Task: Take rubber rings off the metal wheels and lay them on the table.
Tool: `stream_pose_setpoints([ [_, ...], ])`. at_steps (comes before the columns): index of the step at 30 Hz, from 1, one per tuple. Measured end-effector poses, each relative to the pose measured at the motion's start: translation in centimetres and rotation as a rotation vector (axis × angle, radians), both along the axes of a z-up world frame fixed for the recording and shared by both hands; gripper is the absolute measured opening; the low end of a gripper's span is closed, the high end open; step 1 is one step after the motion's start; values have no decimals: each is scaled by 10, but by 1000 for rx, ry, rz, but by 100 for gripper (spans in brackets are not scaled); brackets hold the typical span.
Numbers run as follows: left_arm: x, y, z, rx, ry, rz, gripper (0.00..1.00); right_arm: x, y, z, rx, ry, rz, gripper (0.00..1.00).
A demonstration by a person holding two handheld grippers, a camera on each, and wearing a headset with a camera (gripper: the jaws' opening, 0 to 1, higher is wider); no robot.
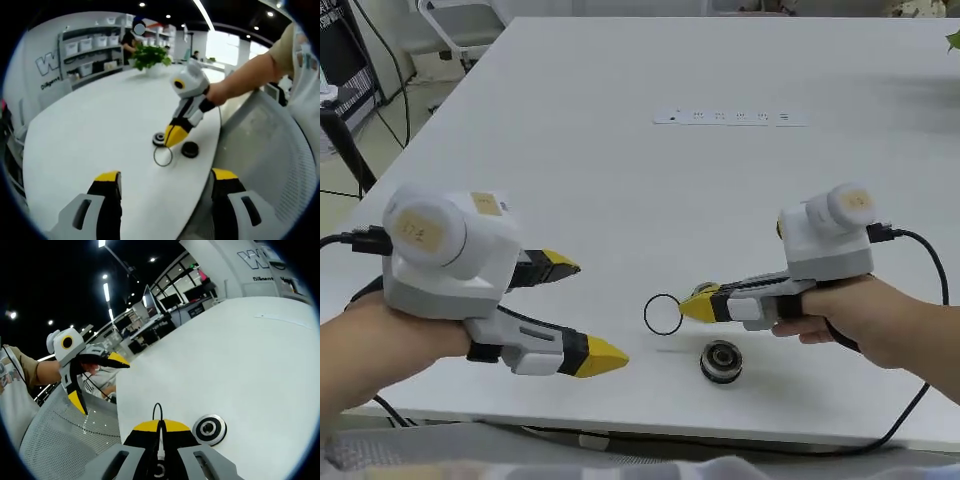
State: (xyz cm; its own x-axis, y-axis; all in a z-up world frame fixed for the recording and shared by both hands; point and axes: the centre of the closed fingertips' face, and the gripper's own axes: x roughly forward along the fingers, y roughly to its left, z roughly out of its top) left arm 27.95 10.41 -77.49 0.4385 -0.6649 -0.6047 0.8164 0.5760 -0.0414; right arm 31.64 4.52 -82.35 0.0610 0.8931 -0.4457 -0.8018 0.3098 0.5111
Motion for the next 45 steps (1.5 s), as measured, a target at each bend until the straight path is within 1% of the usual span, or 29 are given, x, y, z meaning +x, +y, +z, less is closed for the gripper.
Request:
stream_pose_setpoints([
  [4,0,3,-2,1,10,13,76,1,2,-6,-25,-10,2,0],
  [13,-2,4,-4,2,18,16,76,5,3,-16,-61,-40,10,0],
  [20,-1,2,-4,2,20,14,75,7,1,-17,-72,-58,17,6],
  [24,0,1,-4,4,19,11,75,7,1,-16,-76,-71,22,9],
  [31,1,1,-3,8,21,10,75,7,3,-10,-54,-69,17,14],
  [36,2,0,-2,9,20,10,75,7,3,-8,-49,-73,18,19],
  [42,2,-3,-2,12,19,3,74,4,0,1,-27,-77,14,21],
  [45,2,-5,-1,12,19,-3,74,4,-3,2,-25,-78,11,22],
])
